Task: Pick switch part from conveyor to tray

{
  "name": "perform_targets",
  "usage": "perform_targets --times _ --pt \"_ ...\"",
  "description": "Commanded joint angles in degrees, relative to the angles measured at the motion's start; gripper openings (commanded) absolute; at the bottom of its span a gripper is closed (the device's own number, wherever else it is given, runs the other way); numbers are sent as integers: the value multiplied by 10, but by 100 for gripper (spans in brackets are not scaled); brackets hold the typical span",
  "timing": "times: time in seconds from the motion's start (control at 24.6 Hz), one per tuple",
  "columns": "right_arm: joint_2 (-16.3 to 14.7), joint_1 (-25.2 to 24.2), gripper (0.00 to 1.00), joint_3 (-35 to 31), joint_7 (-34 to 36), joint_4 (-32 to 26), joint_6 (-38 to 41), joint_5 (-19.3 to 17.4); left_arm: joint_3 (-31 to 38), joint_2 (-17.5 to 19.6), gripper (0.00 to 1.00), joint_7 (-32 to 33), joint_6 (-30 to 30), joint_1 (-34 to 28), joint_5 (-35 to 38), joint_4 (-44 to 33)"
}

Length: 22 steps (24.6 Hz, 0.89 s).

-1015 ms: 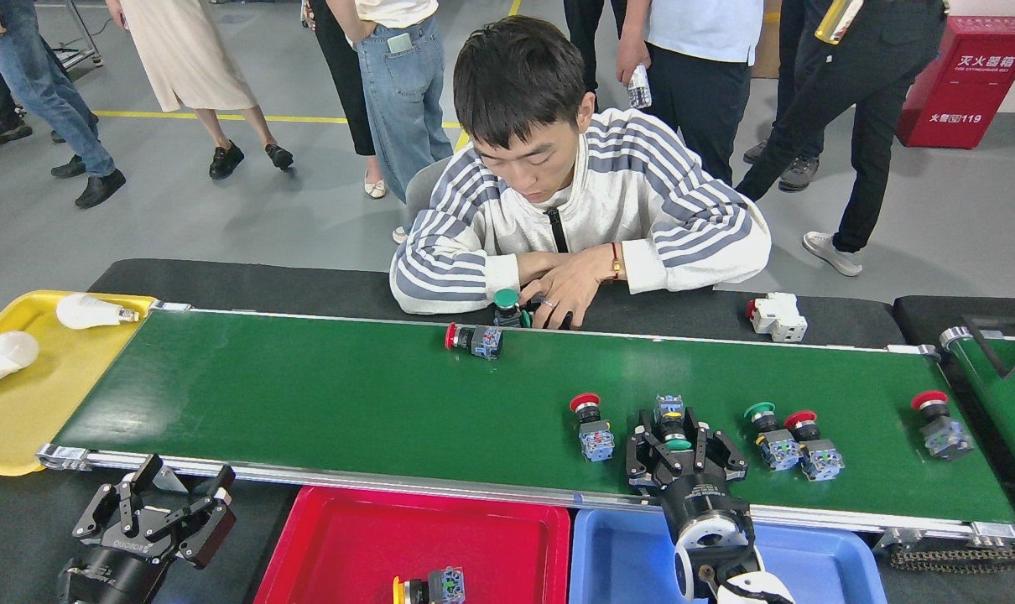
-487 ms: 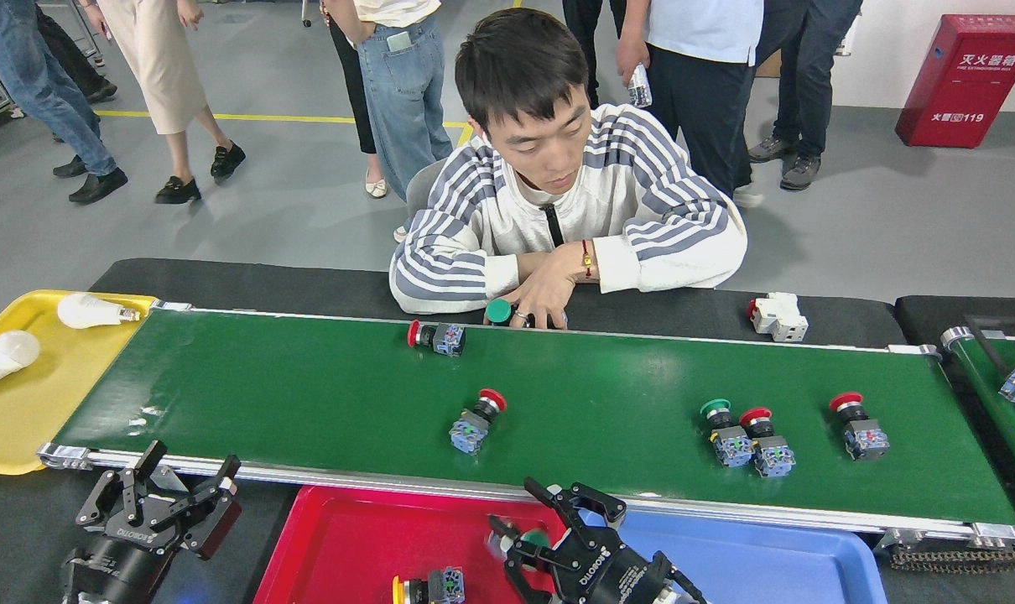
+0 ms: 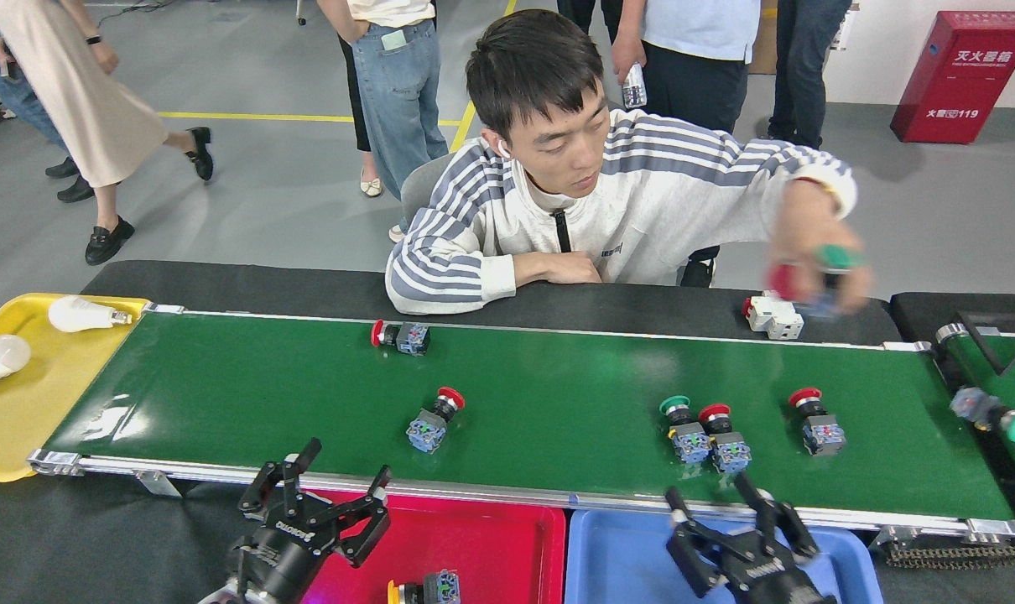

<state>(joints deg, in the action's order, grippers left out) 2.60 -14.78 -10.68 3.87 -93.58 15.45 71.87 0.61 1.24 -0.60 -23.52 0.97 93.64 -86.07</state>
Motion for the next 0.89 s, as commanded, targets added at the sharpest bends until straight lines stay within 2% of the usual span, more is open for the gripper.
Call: perform_targets --times 0.0,0.12,0.24,0.41,0.53,0.57,0.65,0.69,0.77,0.85 --pt "-15 -3 99 -11 11 -19 -31 -1 3 0 100 7 3 18 2 5" --pt "-21 11 99 -9 6 -17 -45 7 2 3 100 7 2 55 2 51" --pt "-37 54 99 3 -11 -8 -39 22 1 3 100 7 0 98 2 108" --pt "-57 128 99 100 -70 32 -41 29 3 8 100 7 -1 128 1 153" --pt "-59 168 99 150 -78 73 -43 29 3 9 99 7 0 142 1 180" --pt "-59 181 99 165 -79 86 -45 30 3 8 95 7 0 147 1 190" --pt "-56 203 99 189 -86 109 -45 30 4 8 72 4 -1 156 0 208" --pt "-54 215 99 204 -91 123 -45 30 3 8 51 2 -4 159 -2 213" --pt "-45 243 99 232 -96 154 -46 29 4 8 17 2 -16 160 -9 215" --pt "-17 293 99 256 -96 217 -46 29 5 10 5 1 -50 158 -30 215"
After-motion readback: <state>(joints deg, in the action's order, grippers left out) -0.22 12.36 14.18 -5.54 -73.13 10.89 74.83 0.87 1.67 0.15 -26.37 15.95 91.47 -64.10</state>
